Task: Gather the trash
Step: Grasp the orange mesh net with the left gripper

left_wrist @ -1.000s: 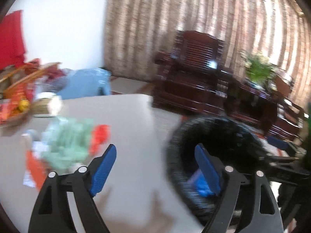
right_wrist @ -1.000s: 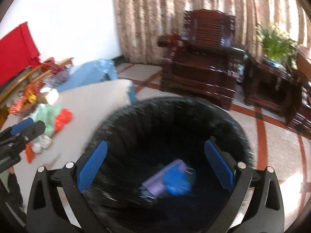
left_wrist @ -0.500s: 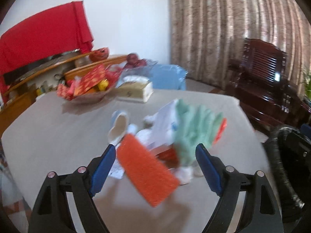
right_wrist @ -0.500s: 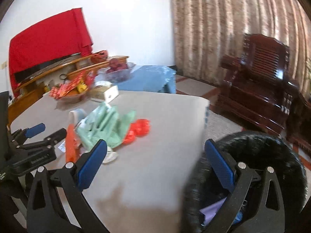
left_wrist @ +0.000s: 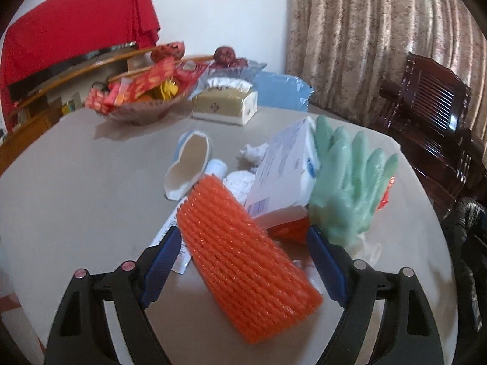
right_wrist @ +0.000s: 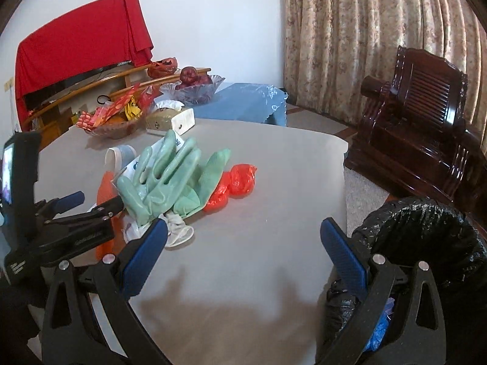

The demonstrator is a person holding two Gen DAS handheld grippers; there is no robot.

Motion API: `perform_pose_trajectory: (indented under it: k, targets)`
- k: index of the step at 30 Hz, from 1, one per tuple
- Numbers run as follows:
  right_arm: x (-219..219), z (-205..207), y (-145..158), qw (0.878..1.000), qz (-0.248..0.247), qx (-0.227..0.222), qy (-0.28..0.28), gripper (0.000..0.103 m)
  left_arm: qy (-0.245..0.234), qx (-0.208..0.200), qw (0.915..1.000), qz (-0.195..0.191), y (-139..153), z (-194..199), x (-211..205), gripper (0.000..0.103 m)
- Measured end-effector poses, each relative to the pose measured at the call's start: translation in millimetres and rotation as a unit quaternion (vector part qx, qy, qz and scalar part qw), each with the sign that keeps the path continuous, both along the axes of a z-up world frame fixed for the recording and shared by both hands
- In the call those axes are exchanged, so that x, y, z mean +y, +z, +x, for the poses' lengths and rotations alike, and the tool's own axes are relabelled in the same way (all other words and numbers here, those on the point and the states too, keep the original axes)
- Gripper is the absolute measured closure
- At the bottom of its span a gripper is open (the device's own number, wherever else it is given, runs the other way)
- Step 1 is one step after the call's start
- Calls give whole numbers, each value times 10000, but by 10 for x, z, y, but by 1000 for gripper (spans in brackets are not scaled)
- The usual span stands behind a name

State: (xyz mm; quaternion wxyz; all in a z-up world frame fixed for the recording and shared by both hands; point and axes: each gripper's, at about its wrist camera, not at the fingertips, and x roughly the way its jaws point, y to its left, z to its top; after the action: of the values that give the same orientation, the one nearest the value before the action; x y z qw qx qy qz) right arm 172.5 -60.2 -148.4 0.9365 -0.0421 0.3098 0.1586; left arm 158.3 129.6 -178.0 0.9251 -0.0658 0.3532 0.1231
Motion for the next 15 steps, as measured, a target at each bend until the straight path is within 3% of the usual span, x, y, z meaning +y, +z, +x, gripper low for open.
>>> perform_pose_trajectory:
  k: [2, 4, 8, 12, 15]
  targets:
    - [19, 17, -16, 10000, -25, 14, 18, 5, 59, 71, 9999, -103, -48, 31, 45, 24]
    - [32, 29, -36, 10000, -29, 34, 45, 5, 37, 129, 9995, -284, -85, 39, 92, 34]
    - [94, 48, -69, 9999, -20, 89, 136, 6, -82, 116, 9988, -477, -91, -21, 160, 68]
    - [209, 56, -72, 9996, 28, 95, 267, 6, -112, 31, 9982, -583, -39, -108, 242, 87]
    - [293, 70, -56, 9993, 120, 95, 353, 6, -153, -32, 9983, -557, 21, -165, 289, 91]
